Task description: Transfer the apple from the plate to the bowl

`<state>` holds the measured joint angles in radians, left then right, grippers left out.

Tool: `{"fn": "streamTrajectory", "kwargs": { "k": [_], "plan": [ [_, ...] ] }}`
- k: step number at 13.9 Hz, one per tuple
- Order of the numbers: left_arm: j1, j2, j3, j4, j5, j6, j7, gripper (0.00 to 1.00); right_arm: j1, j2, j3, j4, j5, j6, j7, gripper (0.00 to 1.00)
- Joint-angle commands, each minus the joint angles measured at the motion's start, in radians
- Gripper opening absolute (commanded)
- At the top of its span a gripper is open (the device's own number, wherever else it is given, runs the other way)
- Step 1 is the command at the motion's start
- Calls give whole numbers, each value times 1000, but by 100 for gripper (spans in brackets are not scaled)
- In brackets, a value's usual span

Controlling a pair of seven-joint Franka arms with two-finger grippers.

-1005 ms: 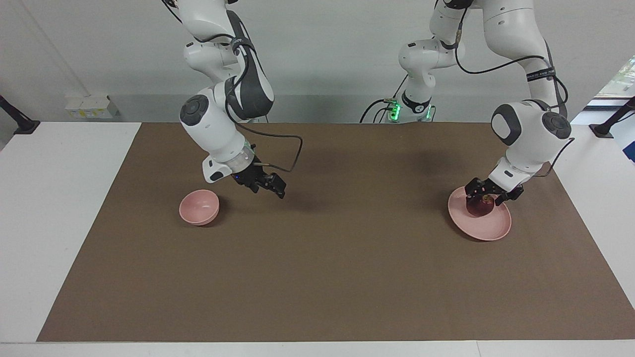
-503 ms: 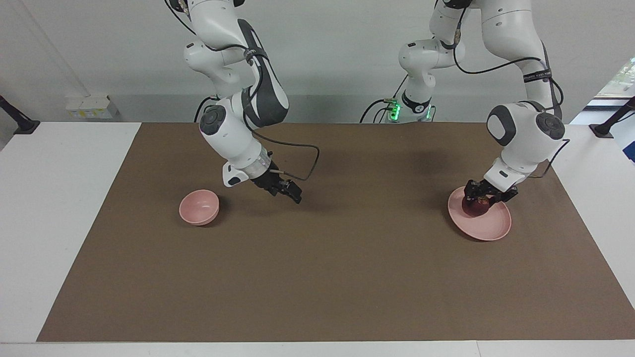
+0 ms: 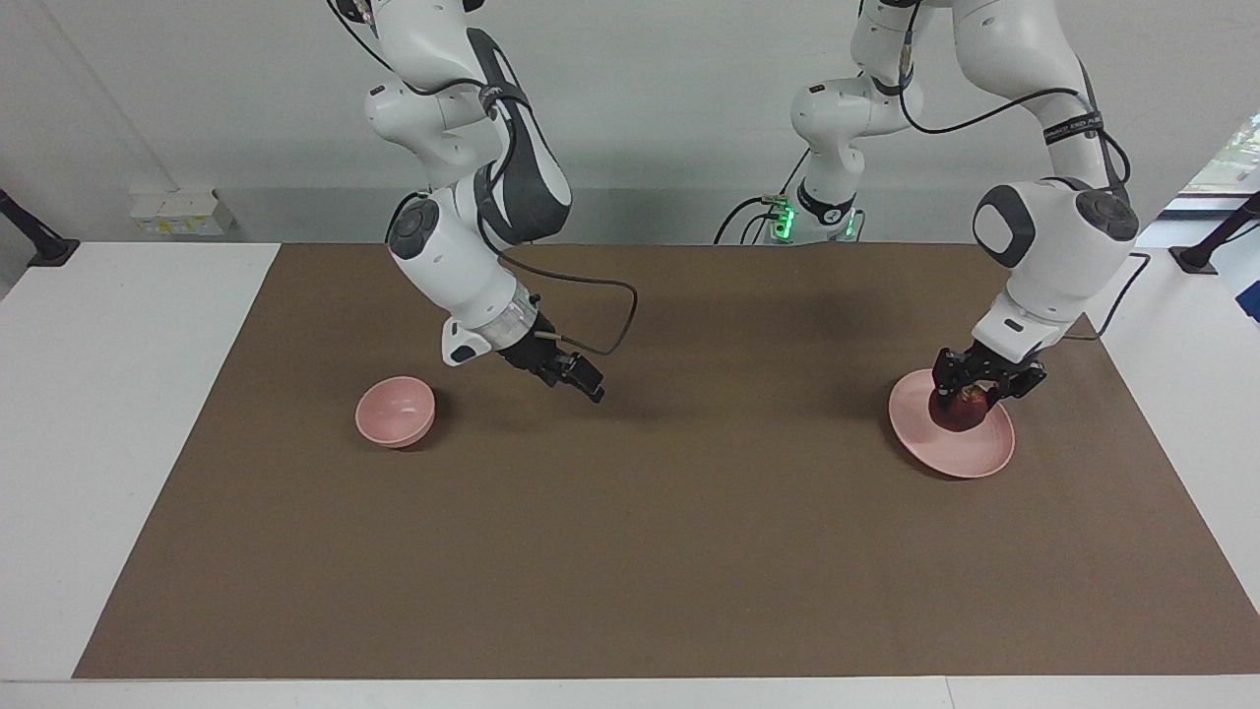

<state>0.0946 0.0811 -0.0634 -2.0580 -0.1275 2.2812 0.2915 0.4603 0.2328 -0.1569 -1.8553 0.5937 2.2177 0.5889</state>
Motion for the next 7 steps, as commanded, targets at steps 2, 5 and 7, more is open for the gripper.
{"fn": "streamTrajectory", "kwargs": {
  "k": [2, 5, 7],
  "plan": [
    [-93, -69, 10, -7, -240, -22, -12, 0, 1, -61, 0, 14, 24, -50, 92, 100],
    [-145, -69, 4, -8, -383, -14, -18, 0, 0, -89, 0, 16, 32, -88, 186, 100],
    [-194, -69, -2, -8, -489, 10, -20, 0, 0, -90, 0, 11, 119, -89, 222, 100]
  ]
}}
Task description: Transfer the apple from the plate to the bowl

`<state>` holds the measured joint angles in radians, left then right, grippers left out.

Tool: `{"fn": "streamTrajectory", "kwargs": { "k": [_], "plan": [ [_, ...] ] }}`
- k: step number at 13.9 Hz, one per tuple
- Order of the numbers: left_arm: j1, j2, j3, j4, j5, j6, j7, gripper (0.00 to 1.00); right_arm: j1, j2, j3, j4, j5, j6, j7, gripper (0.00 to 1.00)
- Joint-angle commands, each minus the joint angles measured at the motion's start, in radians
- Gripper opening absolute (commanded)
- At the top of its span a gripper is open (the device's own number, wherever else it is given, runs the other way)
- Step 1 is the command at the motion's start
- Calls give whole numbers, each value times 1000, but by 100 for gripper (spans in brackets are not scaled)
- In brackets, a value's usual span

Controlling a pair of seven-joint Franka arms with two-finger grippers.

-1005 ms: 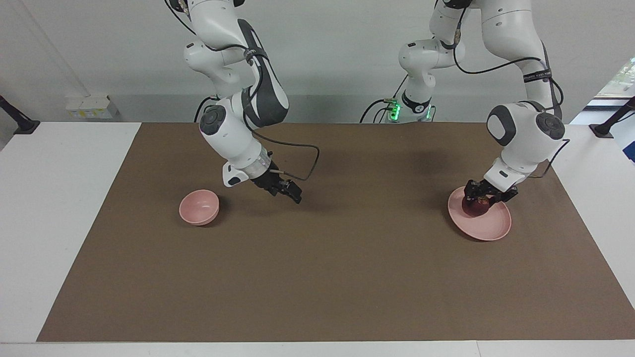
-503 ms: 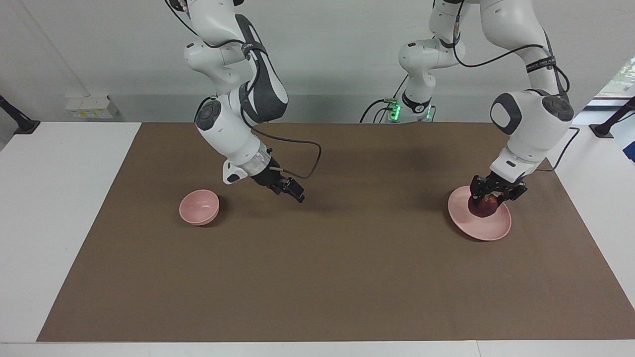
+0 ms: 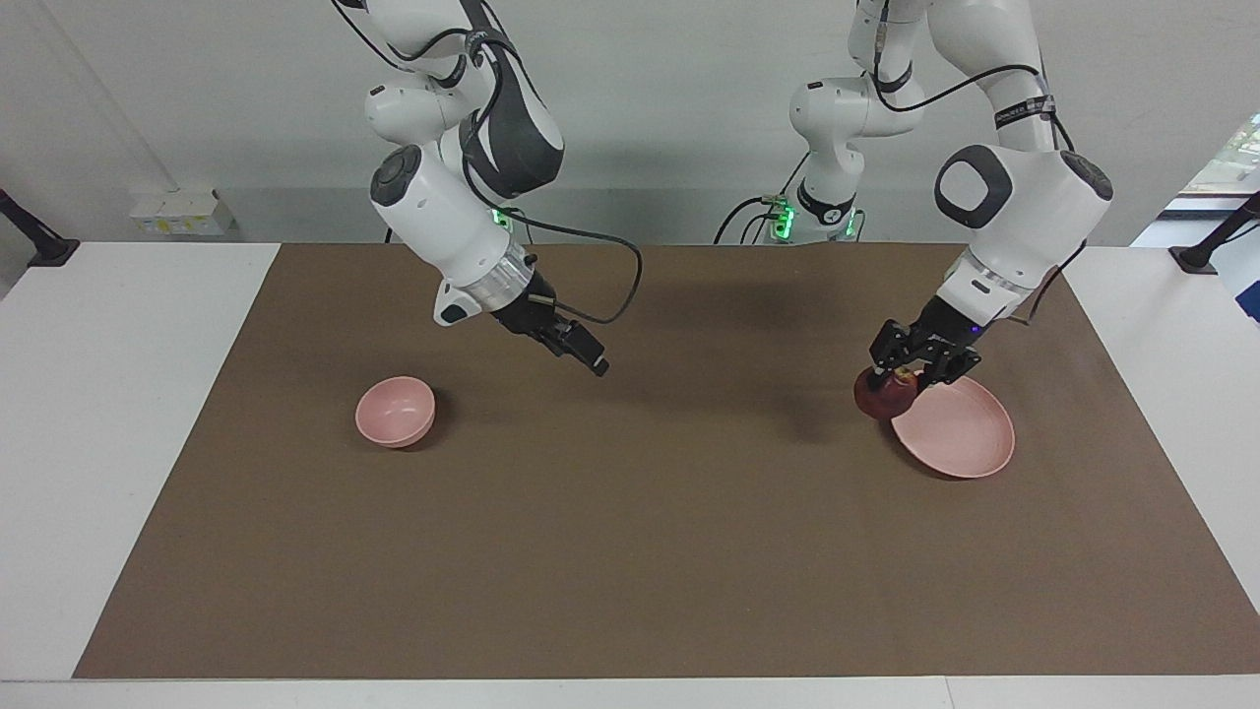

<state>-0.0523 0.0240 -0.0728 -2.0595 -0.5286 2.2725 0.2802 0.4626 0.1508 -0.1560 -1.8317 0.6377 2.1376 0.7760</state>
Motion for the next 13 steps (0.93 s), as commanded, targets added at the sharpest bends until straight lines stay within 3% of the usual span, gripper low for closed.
{"fn": "streamTrajectory", "kwargs": {
  "k": [1, 4, 9, 13],
  "plan": [
    [-72, -16, -10, -13, -150, 54, -21, 0, 4, -10, 0, -15, 120, -1, 63, 100],
    [-139, -18, -51, -19, -209, 183, -117, 0, 30, 6, 0, -23, 233, 22, 147, 100],
    [-245, -21, -85, -25, -352, 309, -122, 0, 61, 65, 0, -12, 440, 137, 302, 100],
    [-248, -24, -174, -30, -398, 343, -134, 0, 77, 98, 0, 42, 470, 145, 321, 100]
  ]
}}
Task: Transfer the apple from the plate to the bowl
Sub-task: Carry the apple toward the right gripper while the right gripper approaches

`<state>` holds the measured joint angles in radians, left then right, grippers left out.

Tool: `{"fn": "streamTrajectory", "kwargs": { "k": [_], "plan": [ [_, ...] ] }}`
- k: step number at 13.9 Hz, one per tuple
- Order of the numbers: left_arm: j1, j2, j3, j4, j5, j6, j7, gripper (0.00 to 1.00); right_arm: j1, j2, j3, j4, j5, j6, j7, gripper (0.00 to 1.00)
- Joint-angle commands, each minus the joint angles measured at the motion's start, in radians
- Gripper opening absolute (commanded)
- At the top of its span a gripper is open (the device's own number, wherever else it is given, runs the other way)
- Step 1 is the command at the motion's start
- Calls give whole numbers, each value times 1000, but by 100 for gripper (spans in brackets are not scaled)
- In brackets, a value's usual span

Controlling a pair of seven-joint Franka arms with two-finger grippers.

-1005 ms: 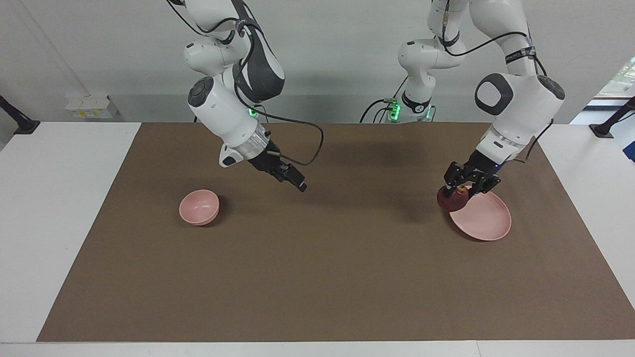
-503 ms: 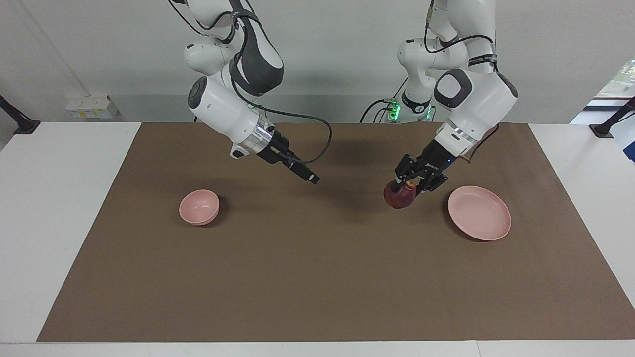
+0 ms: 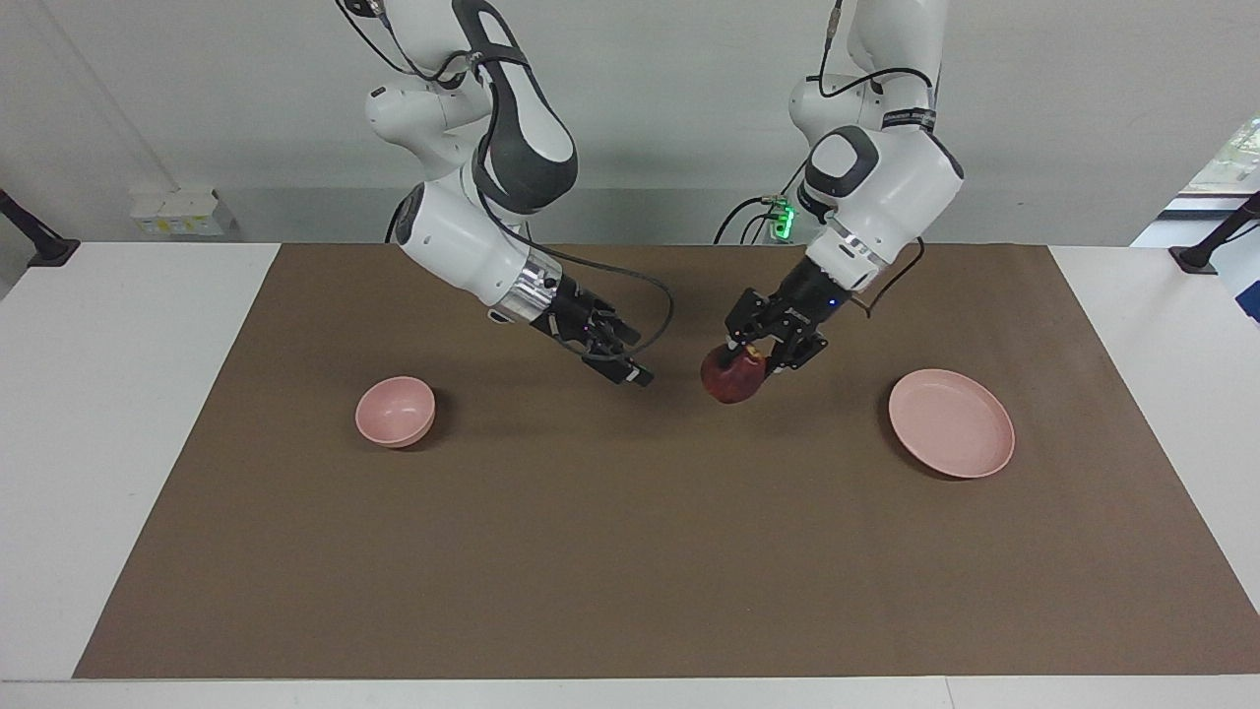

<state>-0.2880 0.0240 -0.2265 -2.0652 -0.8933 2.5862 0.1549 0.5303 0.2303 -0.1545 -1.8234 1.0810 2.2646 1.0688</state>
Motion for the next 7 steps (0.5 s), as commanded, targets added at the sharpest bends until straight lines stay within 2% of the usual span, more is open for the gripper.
{"fn": "streamTrajectory", "kwargs": {
  "k": [1, 7],
  "plan": [
    [-13, -25, -36, -24, -39, 31, -9, 0, 22, 24, -2, 26, 25, 21, 26, 100],
    [-36, -25, -74, -19, -41, 55, -44, 0, 48, 23, -2, 19, 20, 35, 25, 100]
  ]
}}
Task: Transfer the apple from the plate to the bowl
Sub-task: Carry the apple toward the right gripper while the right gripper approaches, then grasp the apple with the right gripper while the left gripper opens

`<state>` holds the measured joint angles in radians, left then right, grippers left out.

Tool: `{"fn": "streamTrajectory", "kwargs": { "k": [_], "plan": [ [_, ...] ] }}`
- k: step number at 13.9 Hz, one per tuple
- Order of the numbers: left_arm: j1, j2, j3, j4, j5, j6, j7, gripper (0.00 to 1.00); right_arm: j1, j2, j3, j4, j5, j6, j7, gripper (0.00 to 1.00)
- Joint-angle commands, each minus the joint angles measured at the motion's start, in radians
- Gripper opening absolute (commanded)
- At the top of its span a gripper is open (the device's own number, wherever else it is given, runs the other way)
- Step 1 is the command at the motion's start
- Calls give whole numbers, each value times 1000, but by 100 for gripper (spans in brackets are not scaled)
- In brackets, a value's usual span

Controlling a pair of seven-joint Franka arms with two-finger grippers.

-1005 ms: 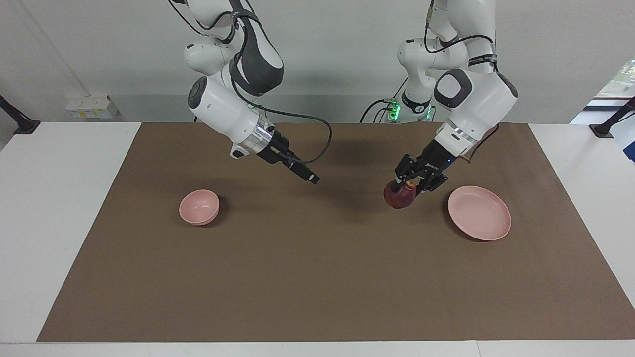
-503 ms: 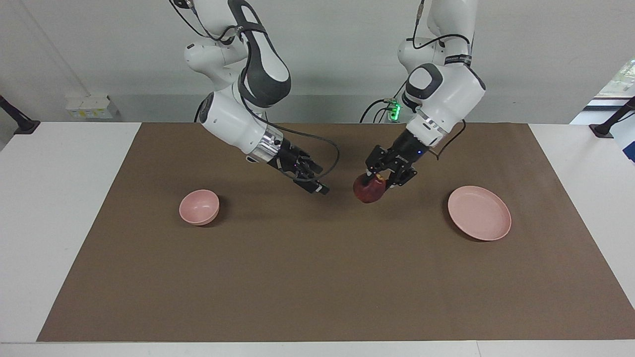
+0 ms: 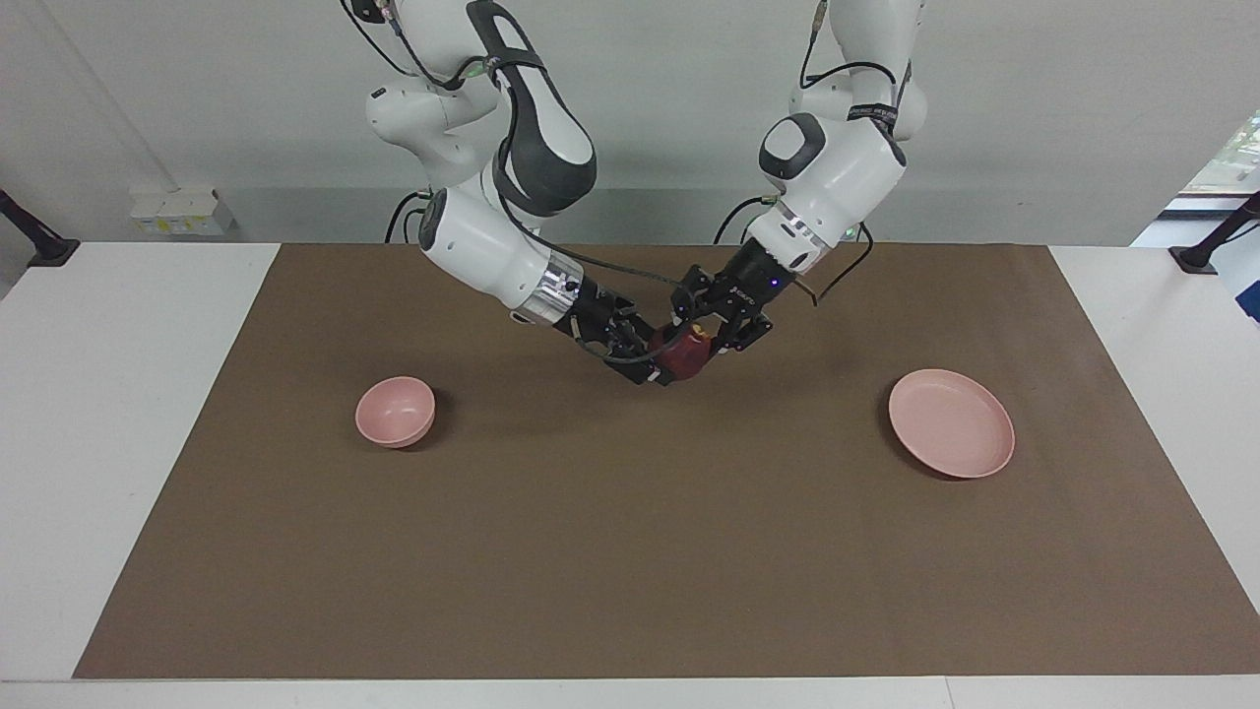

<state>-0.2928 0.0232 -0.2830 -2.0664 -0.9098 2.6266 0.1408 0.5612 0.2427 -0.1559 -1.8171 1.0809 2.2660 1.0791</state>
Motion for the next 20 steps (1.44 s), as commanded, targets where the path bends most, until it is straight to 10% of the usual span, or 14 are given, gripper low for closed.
{"fn": "streamTrajectory", "kwargs": {
  "k": [1, 3, 5, 8, 11, 20],
  "plan": [
    [-31, -23, -22, -14, -24, 15, -53, 0, 20, 9, -1, 15, 22, 35, 16, 100],
    [-34, -22, -22, -11, -26, 16, -60, 0, 25, 4, 1, 9, 18, 33, 10, 100],
    [-34, -19, -22, -8, -29, 18, -60, 0, 25, 4, -1, 10, 7, 9, -4, 1],
    [-34, -17, -22, -4, -29, 16, -61, 17, 16, 6, -1, 13, 5, -19, -21, 0],
    [-29, -11, -21, 11, -21, 18, -61, 100, 10, 9, -1, 21, 7, -17, -34, 0],
    [-15, -11, -18, 11, -14, 4, -78, 100, -43, 3, -10, 18, -29, -39, -166, 0]
  ]
}}
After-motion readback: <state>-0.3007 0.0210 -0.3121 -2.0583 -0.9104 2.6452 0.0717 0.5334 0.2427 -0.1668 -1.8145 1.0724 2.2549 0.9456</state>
